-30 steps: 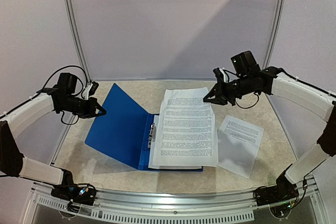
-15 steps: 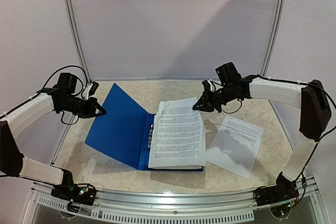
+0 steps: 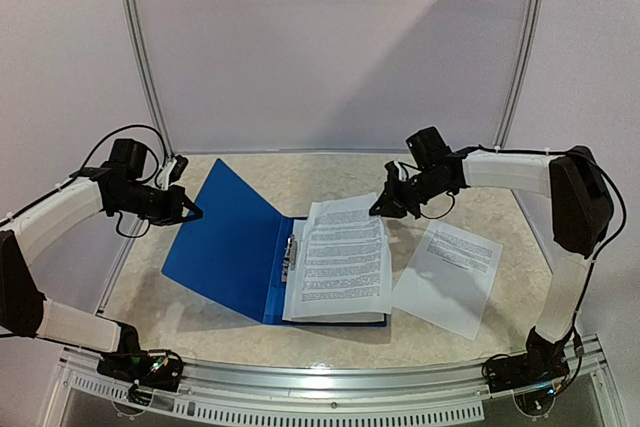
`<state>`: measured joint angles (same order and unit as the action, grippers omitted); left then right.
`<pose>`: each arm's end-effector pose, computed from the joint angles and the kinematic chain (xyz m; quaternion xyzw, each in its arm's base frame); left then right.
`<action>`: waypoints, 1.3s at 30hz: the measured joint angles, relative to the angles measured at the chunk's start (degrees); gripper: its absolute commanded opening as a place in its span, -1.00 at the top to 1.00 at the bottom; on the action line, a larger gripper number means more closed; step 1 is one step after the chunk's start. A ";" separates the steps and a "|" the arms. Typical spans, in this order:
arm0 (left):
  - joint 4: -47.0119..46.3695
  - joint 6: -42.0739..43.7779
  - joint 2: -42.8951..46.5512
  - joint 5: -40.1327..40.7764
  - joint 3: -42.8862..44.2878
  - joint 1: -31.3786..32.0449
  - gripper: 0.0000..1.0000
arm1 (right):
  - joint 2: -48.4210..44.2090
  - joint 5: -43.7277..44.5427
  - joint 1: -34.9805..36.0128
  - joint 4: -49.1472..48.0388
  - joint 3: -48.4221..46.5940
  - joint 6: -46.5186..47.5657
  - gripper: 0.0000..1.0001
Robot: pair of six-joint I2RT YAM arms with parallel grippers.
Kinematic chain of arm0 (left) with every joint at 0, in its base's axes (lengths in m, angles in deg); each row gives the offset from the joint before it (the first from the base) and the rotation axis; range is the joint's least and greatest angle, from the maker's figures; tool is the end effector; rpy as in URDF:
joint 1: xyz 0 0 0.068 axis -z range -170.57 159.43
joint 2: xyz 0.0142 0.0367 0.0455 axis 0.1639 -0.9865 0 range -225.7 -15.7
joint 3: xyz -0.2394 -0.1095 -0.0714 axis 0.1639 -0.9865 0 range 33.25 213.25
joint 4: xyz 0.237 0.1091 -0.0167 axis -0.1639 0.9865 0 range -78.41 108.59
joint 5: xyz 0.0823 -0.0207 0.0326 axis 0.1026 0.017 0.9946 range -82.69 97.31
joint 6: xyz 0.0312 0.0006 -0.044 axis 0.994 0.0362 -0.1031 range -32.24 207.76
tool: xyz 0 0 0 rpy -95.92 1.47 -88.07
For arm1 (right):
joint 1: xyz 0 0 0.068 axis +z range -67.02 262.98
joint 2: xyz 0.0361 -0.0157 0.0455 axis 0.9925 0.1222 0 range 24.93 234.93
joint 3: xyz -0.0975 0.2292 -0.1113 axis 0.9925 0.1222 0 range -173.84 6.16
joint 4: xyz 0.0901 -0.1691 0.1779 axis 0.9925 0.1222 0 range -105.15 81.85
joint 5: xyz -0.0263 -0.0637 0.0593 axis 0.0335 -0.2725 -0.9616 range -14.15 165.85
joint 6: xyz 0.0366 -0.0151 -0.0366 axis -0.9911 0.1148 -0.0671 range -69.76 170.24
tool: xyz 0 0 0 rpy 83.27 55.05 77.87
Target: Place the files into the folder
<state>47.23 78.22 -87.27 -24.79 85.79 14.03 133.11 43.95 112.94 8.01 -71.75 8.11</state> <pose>0.2456 -0.0387 0.2558 0.0443 0.9185 -0.2973 0.2569 0.3426 0.2192 0.2090 0.0110 0.9169 0.3885 0.0904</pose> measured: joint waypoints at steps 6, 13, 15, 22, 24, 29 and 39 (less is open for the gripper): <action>0.00 0.00 0.00 0.00 0.00 0.00 1.00 | 2.45 0.11 -0.04 0.17 -1.62 0.68 1.00; 0.00 0.00 0.00 0.00 0.00 0.00 1.00 | 4.39 0.07 -0.04 0.37 -2.86 0.94 1.00; 0.00 0.00 0.00 0.00 0.00 0.00 1.00 | 5.09 0.00 -0.07 0.33 -3.48 0.94 1.00; 0.00 0.00 0.00 0.00 0.00 0.00 1.00 | 8.00 -0.24 -0.13 0.57 -5.75 1.09 1.00; 0.00 0.00 0.00 0.00 0.00 0.00 1.00 | 8.55 -0.28 -0.13 0.81 -6.38 1.20 1.00; 0.00 0.00 0.00 0.00 0.00 0.00 1.00 | 9.84 -0.48 -0.13 1.14 -7.58 1.38 1.00; 0.00 0.00 0.00 0.00 0.00 0.00 1.00 | 12.28 -1.77 -0.13 1.73 -9.29 2.32 1.00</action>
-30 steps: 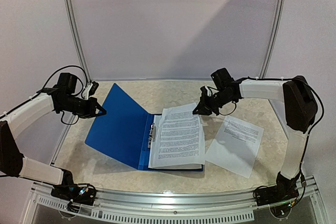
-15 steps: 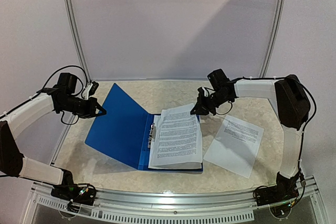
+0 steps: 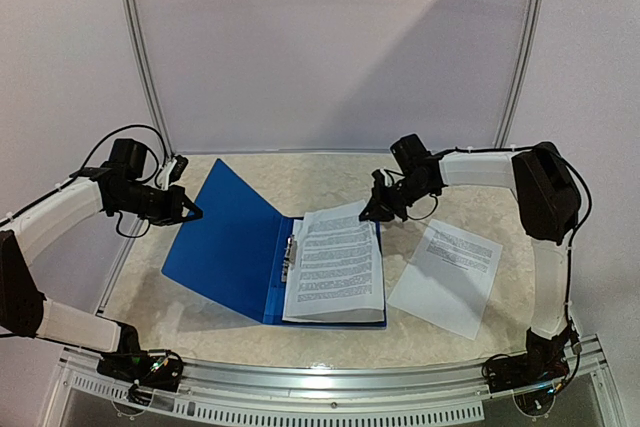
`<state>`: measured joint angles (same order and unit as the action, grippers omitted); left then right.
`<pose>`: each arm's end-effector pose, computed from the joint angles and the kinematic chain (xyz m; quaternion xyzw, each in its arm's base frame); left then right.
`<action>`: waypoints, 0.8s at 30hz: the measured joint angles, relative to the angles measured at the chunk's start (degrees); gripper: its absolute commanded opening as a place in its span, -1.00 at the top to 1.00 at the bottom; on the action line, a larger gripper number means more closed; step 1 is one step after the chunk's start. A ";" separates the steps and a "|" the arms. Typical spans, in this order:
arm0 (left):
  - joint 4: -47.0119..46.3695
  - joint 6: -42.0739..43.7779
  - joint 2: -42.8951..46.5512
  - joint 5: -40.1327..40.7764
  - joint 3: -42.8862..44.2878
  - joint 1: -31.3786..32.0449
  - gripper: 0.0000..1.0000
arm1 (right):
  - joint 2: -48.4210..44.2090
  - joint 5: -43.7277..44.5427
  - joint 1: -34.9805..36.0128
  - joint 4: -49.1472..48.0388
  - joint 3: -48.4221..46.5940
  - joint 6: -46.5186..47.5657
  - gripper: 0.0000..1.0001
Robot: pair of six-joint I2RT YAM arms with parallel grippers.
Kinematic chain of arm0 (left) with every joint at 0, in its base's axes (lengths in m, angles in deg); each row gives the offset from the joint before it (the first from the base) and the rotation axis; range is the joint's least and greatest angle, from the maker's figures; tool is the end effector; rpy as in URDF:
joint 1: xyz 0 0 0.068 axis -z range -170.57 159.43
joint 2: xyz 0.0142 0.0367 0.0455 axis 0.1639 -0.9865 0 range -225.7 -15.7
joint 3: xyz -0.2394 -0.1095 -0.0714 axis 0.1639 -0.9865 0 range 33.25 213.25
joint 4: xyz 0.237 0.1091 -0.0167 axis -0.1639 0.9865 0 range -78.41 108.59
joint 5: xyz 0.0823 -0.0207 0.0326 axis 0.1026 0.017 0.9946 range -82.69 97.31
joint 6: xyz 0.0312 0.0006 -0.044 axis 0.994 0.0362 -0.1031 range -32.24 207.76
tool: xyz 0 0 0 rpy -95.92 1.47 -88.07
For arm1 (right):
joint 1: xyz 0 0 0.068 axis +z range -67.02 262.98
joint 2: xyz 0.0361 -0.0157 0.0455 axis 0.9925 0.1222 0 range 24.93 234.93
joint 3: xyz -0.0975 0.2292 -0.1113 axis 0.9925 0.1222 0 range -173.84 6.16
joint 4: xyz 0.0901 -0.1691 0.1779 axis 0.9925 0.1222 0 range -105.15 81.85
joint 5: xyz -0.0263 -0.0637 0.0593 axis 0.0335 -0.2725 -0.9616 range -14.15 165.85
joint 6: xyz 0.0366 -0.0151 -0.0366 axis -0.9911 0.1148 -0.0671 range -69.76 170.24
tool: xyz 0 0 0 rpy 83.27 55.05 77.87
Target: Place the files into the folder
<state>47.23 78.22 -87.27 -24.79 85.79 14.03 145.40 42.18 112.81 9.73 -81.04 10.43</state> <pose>0.2456 -0.0387 0.2558 0.0443 0.9185 -0.2973 0.2569 0.3773 0.2391 0.1688 0.0009 0.9238 0.3786 0.0566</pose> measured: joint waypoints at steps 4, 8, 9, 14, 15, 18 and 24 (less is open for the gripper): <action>0.00 0.00 0.00 0.00 0.00 0.00 1.00 | 1.07 -0.68 0.00 0.15 -1.18 0.22 1.00; 0.00 0.00 0.00 0.00 0.00 0.00 1.00 | 1.79 -1.20 0.00 0.02 -1.42 0.24 1.00; 0.00 0.00 0.00 0.00 0.00 0.00 1.00 | 1.99 -1.29 0.00 -0.04 -1.42 0.24 1.00; 0.00 0.00 0.00 0.00 0.00 0.00 1.00 | 3.19 -1.73 0.00 -0.13 -1.46 0.24 1.00; 0.00 0.00 0.00 0.00 0.00 0.00 1.00 | 3.43 -1.86 0.00 -0.15 -1.46 0.24 1.00; 0.00 0.00 0.00 0.00 0.00 0.00 1.00 | 3.76 -2.12 0.00 -0.24 -1.46 0.24 1.00; 0.00 0.00 0.00 0.00 0.00 0.00 1.00 | 3.98 -2.60 0.00 -0.72 -2.12 0.22 1.00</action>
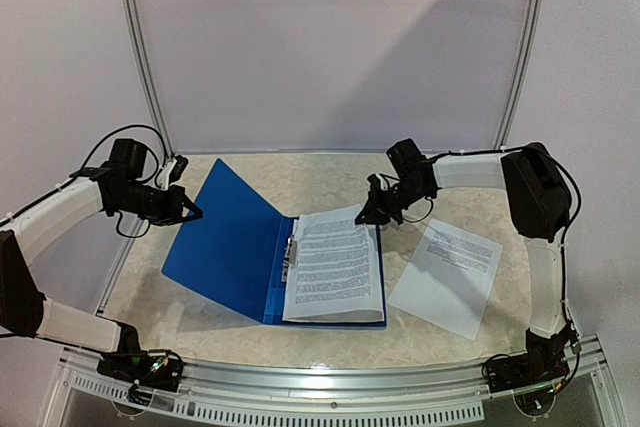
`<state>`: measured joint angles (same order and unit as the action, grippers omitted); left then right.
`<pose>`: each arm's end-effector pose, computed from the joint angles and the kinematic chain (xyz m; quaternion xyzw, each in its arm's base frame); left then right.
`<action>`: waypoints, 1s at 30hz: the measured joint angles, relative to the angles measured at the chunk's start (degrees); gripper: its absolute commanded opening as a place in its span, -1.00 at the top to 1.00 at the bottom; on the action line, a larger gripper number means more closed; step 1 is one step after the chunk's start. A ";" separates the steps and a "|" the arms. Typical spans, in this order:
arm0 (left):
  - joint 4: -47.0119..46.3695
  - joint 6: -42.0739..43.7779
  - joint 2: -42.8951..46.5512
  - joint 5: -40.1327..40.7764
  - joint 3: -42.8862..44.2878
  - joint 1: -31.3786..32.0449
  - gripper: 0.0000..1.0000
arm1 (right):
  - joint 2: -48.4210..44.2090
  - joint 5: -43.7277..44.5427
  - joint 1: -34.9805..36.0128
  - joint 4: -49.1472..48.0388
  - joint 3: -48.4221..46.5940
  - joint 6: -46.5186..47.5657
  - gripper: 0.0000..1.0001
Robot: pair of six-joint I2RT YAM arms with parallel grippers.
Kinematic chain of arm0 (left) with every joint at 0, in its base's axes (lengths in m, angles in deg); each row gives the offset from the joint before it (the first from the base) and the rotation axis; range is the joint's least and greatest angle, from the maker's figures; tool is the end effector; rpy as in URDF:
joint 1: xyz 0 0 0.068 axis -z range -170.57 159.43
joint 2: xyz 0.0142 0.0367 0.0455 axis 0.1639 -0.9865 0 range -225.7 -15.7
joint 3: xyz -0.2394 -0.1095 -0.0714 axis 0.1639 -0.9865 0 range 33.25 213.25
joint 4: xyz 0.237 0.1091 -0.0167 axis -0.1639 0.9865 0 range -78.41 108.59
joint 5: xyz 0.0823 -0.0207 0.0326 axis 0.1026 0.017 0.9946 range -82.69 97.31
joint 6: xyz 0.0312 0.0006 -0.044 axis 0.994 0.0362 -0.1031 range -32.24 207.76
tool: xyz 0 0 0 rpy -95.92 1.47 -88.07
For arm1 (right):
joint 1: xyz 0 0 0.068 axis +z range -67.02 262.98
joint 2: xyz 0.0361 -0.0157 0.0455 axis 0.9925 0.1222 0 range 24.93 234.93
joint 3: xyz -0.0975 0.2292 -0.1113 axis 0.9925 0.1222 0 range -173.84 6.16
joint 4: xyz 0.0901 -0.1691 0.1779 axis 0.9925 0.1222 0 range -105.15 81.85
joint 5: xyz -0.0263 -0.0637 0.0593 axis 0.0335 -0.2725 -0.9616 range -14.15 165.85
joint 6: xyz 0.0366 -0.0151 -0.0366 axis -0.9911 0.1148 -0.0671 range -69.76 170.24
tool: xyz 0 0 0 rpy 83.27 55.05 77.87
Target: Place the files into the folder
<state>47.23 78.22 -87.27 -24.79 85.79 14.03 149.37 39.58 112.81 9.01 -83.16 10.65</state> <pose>0.2456 -0.0387 0.2558 0.0443 0.9185 -0.2973 0.2569 0.3857 0.2454 0.1511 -0.0042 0.9201 0.3901 0.0360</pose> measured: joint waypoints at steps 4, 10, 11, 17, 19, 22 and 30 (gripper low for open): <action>0.00 0.00 0.00 0.00 0.00 0.00 1.00 | 0.26 -0.24 0.00 -0.68 -0.26 -0.13 1.00; 0.00 0.00 0.00 0.00 0.00 0.00 1.00 | 1.25 -0.33 0.02 -1.09 -0.46 -0.20 0.97; 0.00 0.00 0.00 0.00 0.00 0.00 1.00 | 1.49 -0.33 0.02 -1.05 -0.63 -0.20 0.93; 0.00 0.00 0.00 0.00 0.00 0.00 1.00 | 2.32 -0.24 0.04 -0.59 -1.55 0.31 0.68; 0.00 0.00 0.00 0.00 0.00 0.00 1.00 | 2.40 -0.22 0.07 -0.26 -1.60 0.22 0.55; 0.00 0.00 0.00 0.00 0.00 0.00 1.00 | 2.43 0.00 0.09 0.33 -1.68 0.59 0.39; 0.00 0.00 0.00 0.00 0.00 0.00 1.00 | 2.40 1.79 0.28 2.69 -2.29 1.38 -0.11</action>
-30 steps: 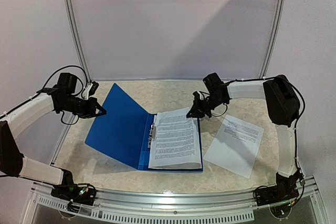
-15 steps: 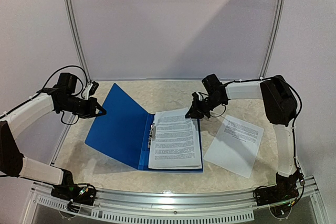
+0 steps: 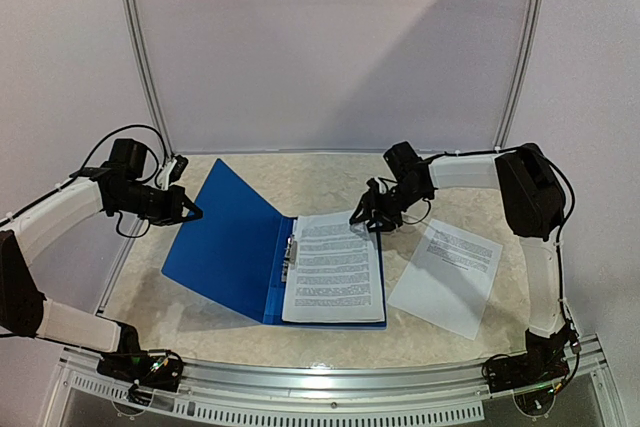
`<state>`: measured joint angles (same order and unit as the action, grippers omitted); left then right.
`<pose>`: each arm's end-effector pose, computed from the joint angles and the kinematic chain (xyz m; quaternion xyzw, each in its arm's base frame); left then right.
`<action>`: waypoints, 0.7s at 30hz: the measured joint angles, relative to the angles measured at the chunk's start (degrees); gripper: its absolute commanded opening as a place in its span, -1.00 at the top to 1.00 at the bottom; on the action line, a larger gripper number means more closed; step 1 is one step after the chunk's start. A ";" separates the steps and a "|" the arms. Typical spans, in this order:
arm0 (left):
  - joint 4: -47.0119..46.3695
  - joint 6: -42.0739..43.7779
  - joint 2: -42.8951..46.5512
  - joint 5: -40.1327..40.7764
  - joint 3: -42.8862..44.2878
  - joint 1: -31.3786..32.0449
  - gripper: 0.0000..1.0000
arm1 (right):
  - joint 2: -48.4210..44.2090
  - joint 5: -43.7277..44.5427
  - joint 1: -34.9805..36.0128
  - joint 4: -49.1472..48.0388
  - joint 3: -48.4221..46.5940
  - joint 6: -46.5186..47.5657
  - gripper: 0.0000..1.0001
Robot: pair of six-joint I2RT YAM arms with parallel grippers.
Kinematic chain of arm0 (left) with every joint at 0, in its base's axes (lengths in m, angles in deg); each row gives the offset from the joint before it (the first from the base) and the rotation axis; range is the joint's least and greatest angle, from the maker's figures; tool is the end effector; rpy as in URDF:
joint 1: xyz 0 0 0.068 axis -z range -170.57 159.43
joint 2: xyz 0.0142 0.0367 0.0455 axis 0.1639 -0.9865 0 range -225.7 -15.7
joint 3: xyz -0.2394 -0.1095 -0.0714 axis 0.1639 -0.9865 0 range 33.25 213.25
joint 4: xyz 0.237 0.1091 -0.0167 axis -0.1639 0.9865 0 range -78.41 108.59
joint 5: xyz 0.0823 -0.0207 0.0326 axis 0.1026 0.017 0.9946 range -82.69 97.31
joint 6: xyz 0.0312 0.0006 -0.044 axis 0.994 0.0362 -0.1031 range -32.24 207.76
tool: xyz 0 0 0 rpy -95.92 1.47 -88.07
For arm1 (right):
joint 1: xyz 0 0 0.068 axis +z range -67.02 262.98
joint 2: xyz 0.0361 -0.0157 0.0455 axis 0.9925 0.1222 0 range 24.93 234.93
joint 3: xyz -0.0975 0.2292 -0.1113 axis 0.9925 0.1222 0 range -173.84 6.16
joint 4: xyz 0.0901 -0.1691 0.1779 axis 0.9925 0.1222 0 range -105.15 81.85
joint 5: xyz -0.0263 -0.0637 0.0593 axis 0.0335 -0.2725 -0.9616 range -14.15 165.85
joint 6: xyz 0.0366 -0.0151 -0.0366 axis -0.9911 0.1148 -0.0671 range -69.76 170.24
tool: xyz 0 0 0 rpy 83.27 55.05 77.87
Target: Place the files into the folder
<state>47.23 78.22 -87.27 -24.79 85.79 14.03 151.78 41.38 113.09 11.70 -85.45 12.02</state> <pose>0.2456 -0.0387 0.2558 0.0443 0.9185 -0.2973 0.2569 0.3890 0.2489 0.1411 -0.0057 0.9296 0.3673 0.0291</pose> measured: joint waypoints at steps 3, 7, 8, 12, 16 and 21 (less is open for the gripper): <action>0.00 0.00 0.00 0.00 0.00 0.00 1.00 | 0.00 2.10 0.28 2.95 -1.07 0.74 -0.25; 0.00 0.00 0.00 0.00 0.00 0.00 1.00 | -0.57 6.19 0.66 6.88 -2.47 2.36 -0.44; 0.00 0.00 0.00 0.00 0.00 0.00 1.00 | -1.01 7.48 0.68 8.07 -2.62 2.95 -0.45; 0.00 0.00 0.00 0.00 0.00 0.00 1.00 | -2.29 11.58 0.74 12.11 -3.87 4.33 -0.44; 0.00 0.00 0.00 0.00 0.00 0.00 1.00 | -2.95 17.20 1.01 16.00 -6.49 6.25 -0.38; 0.00 0.00 0.00 0.00 0.00 0.00 1.00 | -3.93 22.38 1.22 19.56 -7.98 8.68 0.18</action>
<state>47.23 78.22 -87.27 -24.79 85.79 14.03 147.84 63.76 114.32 31.26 -93.43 20.70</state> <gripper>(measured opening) 0.026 0.580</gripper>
